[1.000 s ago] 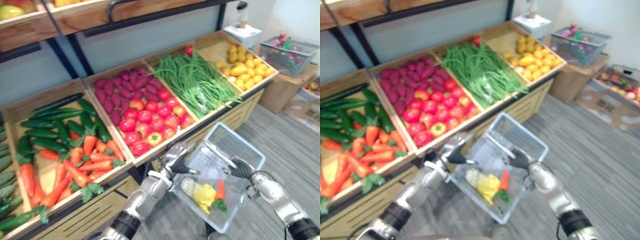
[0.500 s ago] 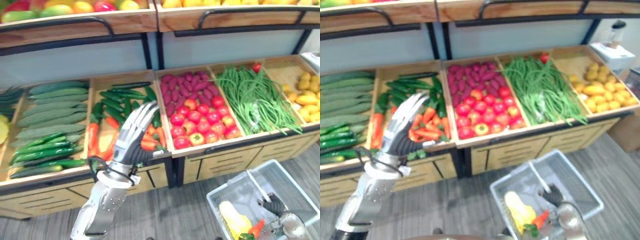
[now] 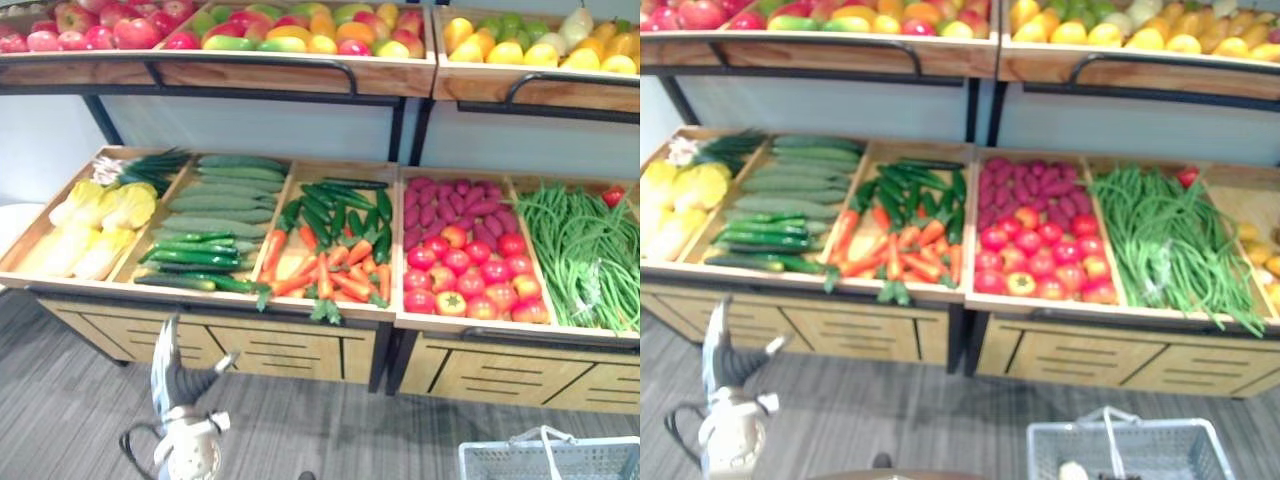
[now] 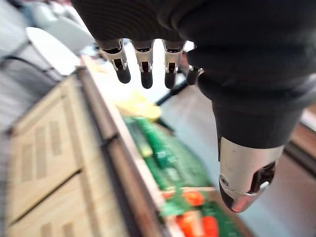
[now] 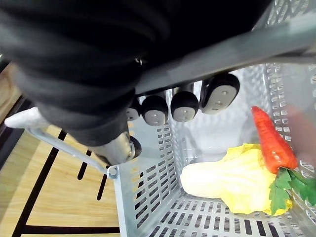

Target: Pick vegetable in the basket

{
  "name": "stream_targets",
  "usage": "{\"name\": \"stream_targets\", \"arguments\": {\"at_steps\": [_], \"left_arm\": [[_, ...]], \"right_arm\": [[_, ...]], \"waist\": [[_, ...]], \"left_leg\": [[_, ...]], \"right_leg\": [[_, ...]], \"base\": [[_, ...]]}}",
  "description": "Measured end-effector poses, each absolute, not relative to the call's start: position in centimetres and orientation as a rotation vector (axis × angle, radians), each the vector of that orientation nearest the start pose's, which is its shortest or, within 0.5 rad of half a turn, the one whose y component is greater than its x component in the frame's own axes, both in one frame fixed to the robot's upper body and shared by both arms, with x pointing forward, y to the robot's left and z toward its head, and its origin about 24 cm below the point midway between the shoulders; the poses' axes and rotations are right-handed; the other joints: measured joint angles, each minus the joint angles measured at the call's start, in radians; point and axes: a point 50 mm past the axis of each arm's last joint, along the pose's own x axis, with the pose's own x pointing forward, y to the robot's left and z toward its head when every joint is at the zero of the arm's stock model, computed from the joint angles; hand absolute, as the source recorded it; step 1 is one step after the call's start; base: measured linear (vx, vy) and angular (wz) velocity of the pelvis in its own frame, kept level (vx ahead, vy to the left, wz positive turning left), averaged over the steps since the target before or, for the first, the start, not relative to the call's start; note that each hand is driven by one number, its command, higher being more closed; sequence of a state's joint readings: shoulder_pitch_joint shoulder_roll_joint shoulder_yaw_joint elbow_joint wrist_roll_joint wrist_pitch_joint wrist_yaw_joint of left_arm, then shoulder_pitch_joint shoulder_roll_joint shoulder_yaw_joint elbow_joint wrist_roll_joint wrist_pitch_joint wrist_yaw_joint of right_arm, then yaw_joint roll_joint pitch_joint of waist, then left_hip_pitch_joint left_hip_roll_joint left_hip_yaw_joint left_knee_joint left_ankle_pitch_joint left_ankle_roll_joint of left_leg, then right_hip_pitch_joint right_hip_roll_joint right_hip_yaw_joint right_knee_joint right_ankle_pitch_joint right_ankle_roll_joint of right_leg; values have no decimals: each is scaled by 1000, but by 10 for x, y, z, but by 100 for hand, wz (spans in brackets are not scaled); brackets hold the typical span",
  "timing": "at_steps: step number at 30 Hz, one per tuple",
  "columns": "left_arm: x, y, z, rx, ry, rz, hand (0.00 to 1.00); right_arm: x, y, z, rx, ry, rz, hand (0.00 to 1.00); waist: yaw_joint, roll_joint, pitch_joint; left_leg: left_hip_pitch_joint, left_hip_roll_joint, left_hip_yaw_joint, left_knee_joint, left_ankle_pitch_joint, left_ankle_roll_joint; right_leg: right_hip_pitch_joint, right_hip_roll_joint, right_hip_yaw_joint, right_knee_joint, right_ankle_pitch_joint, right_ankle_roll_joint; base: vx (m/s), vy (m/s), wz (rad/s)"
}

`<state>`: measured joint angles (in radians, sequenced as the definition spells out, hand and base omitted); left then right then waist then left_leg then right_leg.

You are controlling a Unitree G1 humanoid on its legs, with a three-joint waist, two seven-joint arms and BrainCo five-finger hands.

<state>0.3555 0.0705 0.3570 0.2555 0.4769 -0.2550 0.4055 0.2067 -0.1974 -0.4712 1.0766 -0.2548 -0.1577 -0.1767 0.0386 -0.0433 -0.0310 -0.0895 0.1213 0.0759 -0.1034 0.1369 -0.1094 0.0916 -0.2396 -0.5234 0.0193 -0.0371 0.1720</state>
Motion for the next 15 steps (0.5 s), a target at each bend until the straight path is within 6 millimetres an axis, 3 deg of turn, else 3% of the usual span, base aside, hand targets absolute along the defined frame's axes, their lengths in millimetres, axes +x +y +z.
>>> {"name": "stream_targets", "arguments": {"at_steps": [2,5,6,9,15], "left_arm": [[108,276,-60,638,441,647,0],[62,286,-98,622,720,743,0],[34,287,-115,593,890,797,0],[1,281,-132,488,1078,865,0],[-20,260,-152,284,1266,769,0]], "right_arm": [[28,-287,-144,-281,1110,-600,100],[20,-277,-148,-224,1122,-672,100],[18,-273,-150,-195,1126,-713,100],[16,-271,-151,-180,1137,-743,100],[20,-272,-152,-175,1141,-762,100]], "waist": [[0,-8,-4],[0,-18,-11],[-3,-21,-12],[-8,-27,-12],[-13,-15,-6]], "left_leg": [[-2,-2,-8,0,0,0],[-1,-4,-20,0,0,0],[-3,-5,-23,0,0,0],[8,-4,-19,0,-4,-4],[52,10,28,0,-21,-14]], "right_leg": [[5,-1,-15,1,-5,1],[18,-1,-31,0,-13,3],[18,-1,-32,1,-16,3],[27,0,-26,0,-14,-3],[35,5,23,1,-19,-9]], "base": [[16,-14,24],[42,-28,16],[53,-32,4],[61,-32,-4],[28,-30,-25]]}}
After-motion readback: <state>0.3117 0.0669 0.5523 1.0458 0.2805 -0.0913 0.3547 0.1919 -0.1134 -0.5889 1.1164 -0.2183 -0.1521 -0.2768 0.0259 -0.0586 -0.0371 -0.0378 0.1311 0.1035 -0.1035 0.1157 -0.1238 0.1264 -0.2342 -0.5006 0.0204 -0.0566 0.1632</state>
